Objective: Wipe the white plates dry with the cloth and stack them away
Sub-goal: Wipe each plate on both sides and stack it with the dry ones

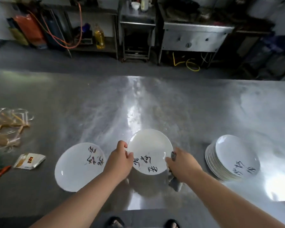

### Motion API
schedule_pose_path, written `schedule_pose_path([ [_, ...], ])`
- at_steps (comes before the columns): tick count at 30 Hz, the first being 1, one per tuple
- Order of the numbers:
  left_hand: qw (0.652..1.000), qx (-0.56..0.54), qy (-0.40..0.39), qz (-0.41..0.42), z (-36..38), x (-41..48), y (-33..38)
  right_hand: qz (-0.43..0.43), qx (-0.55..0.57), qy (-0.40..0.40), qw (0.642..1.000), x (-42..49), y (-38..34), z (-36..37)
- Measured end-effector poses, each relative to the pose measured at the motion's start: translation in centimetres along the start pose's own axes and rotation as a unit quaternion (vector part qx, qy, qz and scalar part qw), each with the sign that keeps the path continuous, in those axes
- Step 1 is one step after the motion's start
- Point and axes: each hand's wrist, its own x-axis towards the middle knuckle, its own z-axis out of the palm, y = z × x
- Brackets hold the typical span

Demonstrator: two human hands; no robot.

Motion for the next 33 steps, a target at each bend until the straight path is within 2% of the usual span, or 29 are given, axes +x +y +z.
schedule_pose_path([
  [5, 0.997, 0.025, -0.065, -0.019, 7.0, -0.6, 0.9, 0.042, -0.021, -0.054, 0.997, 0.5, 6.2, 1.7],
  [9, 0.994, 0.061, -0.082, -0.032, 10.5, -1.1, 0.1, 0.05, -0.005, -0.071, 0.996, 1.6, 8.7, 3.4],
  [16, 0.996, 0.085, -0.013, -0.032, 13.1, -2.4, -1.0, 0.032, -0.01, -0.096, 0.995, 3.1, 10.6, 4.7],
  [19, 0.988, 0.151, 0.027, 0.026, 13.6, -3.1, -2.4, 0.036, 0.035, -0.035, 0.998, 3.3, 10.8, 3.0],
  [21, 0.981, 0.186, -0.003, 0.05, 13.9, -3.0, -3.6, 0.022, 0.1, 0.038, 0.994, 3.4, 10.0, 1.6],
  [24, 0.967, 0.228, -0.039, 0.107, 14.7, -2.4, -4.9, -0.087, 0.125, 0.073, 0.986, 3.8, 7.6, 1.7],
  [27, 0.954, 0.271, -0.047, 0.118, 15.1, -2.1, -5.3, -0.234, -0.003, -0.006, 0.972, 3.7, 6.4, 5.3],
  [30, 0.954, 0.273, -0.04, 0.116, 15.3, -2.2, -5.4, -0.327, -0.202, -0.107, 0.917, 3.1, 7.2, 9.0],
  [33, 0.956, 0.269, -0.043, 0.109, 15.4, -2.1, -5.4, -0.417, -0.278, -0.134, 0.855, 3.3, 9.1, 10.1],
])
